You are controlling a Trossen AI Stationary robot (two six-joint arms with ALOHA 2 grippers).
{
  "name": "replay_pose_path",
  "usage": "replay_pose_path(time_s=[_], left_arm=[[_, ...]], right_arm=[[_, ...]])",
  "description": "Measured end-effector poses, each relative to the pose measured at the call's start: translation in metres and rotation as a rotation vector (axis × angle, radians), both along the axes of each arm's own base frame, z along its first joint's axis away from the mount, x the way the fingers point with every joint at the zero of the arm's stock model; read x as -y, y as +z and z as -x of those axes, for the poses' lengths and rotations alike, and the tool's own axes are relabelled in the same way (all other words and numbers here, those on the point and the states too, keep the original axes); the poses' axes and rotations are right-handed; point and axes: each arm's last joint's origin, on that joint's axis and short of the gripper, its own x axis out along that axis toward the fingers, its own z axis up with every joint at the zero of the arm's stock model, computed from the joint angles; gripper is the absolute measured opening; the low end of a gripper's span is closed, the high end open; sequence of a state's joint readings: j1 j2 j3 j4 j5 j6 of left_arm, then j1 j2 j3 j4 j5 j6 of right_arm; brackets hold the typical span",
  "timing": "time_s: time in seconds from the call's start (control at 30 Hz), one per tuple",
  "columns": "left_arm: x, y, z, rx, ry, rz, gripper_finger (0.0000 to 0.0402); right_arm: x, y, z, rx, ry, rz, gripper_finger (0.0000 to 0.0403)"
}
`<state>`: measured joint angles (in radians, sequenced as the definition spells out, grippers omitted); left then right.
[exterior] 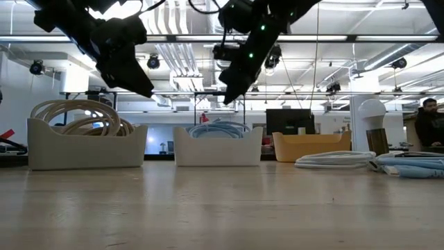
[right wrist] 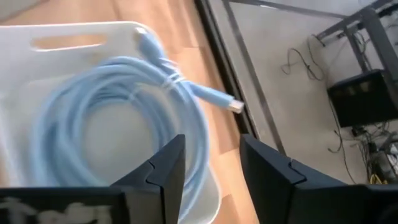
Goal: Sort HDMI cables
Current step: Put the blue HDMI cable into the white bin
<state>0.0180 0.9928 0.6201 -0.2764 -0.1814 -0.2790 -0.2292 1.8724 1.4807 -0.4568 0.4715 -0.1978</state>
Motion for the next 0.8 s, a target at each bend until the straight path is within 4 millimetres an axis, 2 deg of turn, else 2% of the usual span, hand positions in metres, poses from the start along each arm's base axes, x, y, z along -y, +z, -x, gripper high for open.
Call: replay_pose_path(time_s=[0.17, 0.43, 0.57, 0.8], left_arm=[[0.000, -0.001, 0.000, 0.000, 0.007, 0.010, 0.0170], [0.000, -0.001, 0.000, 0.001, 0.007, 0.010, 0.0170], [0.000, -0.001, 0.000, 0.000, 0.007, 0.010, 0.0170], [0.000, -0.001, 0.000, 0.001, 0.008, 0.010, 0.0170]], right_arm=[[-0.028, 0.010, 0.009, -0.039, 0.027, -0.038, 0.0156], [-0.066, 0.020, 0.038, -0.159, -0.036, -0.150, 0.0151], [-0.080, 0.019, 0.052, -0.188, -0.123, -0.207, 0.0145], [-0.108, 0.002, 0.069, -0.219, -0.303, -0.282, 0.0137]])
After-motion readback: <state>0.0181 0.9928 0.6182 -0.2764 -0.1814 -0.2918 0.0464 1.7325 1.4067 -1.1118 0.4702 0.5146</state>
